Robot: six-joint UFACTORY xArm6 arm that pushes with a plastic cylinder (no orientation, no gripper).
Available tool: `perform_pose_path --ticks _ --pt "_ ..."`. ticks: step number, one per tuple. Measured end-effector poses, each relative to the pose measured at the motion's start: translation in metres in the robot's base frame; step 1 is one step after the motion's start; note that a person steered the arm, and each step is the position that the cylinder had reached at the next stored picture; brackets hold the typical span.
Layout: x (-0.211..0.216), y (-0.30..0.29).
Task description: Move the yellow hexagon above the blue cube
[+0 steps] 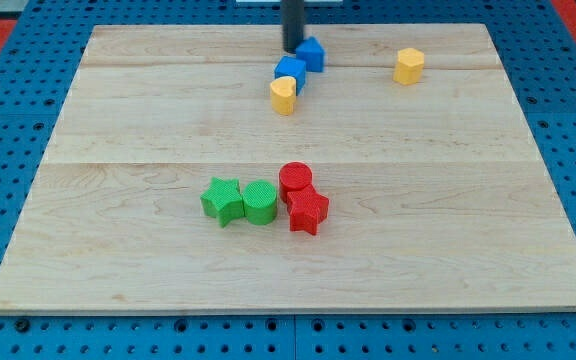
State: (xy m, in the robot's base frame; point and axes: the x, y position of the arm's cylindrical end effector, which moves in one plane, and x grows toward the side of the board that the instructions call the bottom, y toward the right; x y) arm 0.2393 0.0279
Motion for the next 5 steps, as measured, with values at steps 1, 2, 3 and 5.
perform_pose_path --ticks 1,2,3,5 --pt "-0.014 0.004" --pt "-0.033 0.092" --pt "-0.018 0.173" --pt "0.039 0.178"
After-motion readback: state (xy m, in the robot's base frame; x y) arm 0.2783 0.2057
